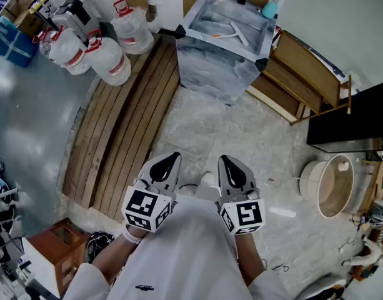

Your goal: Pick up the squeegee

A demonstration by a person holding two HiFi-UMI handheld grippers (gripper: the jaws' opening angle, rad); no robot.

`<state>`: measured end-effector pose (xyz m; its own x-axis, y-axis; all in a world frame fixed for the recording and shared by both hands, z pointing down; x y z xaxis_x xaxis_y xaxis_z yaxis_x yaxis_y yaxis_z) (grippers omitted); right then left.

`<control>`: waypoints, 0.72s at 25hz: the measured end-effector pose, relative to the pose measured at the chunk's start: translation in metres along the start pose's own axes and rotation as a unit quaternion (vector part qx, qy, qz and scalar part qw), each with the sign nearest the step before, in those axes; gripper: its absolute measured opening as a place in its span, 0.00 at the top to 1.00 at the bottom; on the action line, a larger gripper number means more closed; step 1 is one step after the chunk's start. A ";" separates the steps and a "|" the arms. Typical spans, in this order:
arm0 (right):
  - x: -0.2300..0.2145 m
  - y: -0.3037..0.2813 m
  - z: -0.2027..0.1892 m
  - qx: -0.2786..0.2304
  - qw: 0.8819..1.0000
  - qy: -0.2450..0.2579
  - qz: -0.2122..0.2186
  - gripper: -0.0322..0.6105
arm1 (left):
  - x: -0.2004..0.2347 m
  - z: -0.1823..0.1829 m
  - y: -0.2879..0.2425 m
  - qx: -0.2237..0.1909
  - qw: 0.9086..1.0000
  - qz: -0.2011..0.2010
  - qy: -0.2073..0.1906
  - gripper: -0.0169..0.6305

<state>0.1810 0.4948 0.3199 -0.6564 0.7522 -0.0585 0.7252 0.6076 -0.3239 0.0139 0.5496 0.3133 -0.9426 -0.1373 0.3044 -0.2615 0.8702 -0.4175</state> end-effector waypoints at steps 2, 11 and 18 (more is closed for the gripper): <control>0.014 -0.007 0.004 0.000 1.000 0.006 -0.003 0.94 | 0.012 0.005 0.008 -0.006 1.000 -0.002 0.000 0.98; 0.066 -0.031 0.029 -0.046 0.998 0.002 -0.044 0.94 | 0.073 0.014 0.046 -0.024 1.000 -0.014 -0.004 0.98; 0.108 -0.053 0.036 -0.054 0.993 0.009 -0.103 0.94 | 0.130 0.012 0.069 -0.023 0.999 -0.026 -0.006 0.98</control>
<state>0.0638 0.5346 0.2973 -0.7902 0.6127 0.0163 0.5942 0.7723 -0.2247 -0.1295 0.5855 0.3138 -0.9304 -0.1880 0.3148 -0.3008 0.8822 -0.3623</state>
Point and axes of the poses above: the fingertips, and each gripper's own axes: y backward along the fingers, x to its left, z out of its top, the point moved 6 cm from there along y, backward along the fingers, and after that the axes turned 3 degrees about y, right-handed, at the moved point
